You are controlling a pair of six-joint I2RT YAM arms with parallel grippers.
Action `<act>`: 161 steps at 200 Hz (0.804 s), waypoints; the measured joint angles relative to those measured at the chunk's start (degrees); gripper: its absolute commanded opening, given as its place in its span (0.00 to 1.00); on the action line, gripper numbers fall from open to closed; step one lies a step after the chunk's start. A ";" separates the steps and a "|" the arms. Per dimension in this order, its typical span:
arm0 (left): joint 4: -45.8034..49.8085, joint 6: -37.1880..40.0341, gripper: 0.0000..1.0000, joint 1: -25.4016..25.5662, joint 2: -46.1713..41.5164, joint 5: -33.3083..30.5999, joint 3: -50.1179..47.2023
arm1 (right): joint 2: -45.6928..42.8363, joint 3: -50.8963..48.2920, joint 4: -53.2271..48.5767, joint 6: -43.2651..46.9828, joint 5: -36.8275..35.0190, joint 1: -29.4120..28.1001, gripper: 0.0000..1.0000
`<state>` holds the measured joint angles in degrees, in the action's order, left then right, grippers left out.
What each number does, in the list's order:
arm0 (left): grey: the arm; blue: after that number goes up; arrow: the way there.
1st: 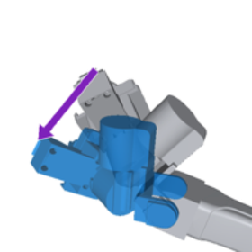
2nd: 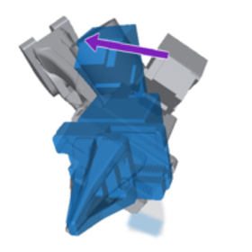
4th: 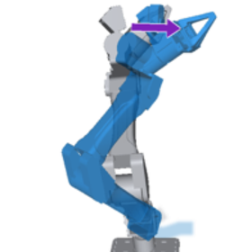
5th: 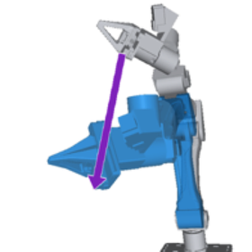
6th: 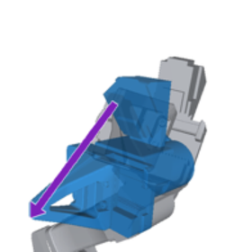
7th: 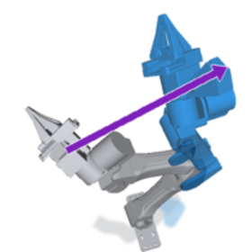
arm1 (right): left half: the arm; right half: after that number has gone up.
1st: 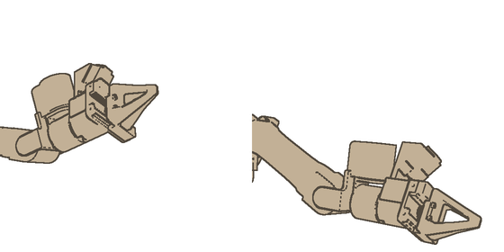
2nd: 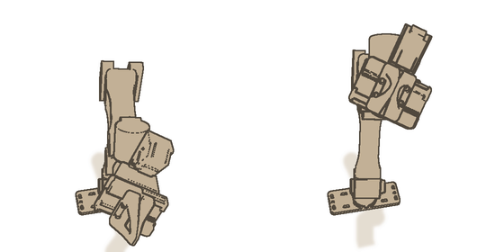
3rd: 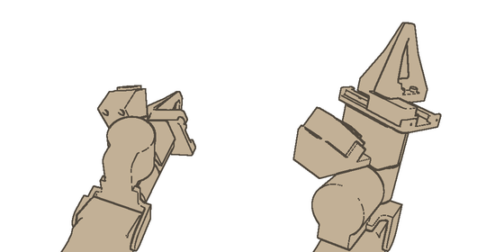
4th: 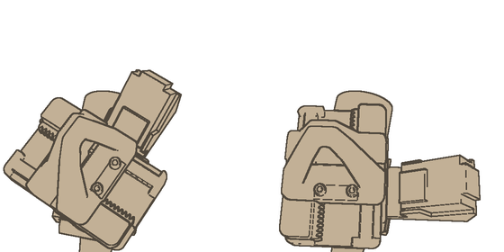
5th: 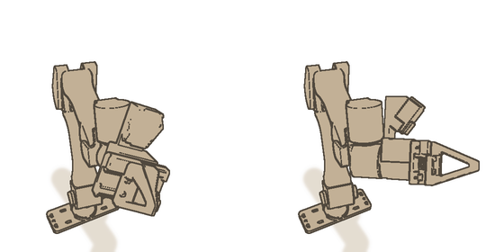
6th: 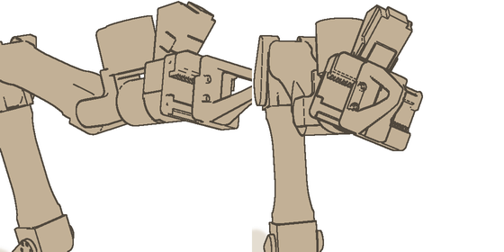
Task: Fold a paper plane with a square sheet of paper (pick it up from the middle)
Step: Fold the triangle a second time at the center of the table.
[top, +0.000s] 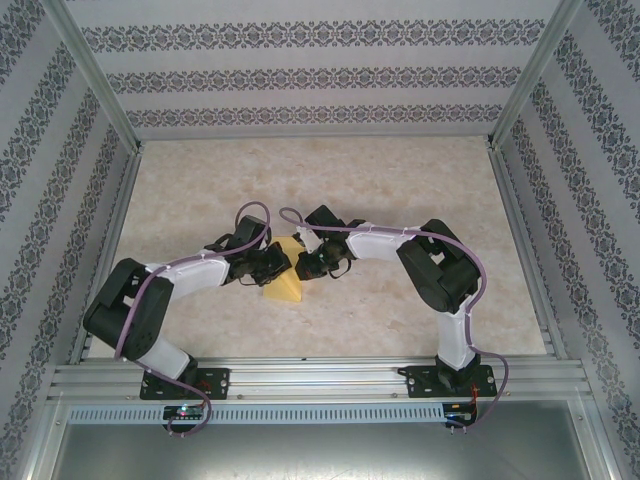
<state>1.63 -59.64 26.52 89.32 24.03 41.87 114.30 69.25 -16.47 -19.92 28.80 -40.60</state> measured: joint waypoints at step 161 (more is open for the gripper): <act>-3.72 -0.44 0.00 -0.02 4.46 -0.26 -2.23 | 0.04 0.02 0.02 -0.74 0.31 0.02 0.22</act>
<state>-2.09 -60.07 26.50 93.78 23.77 39.64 114.34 69.28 -16.45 -20.67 29.10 -40.58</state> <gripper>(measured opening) 0.059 0.156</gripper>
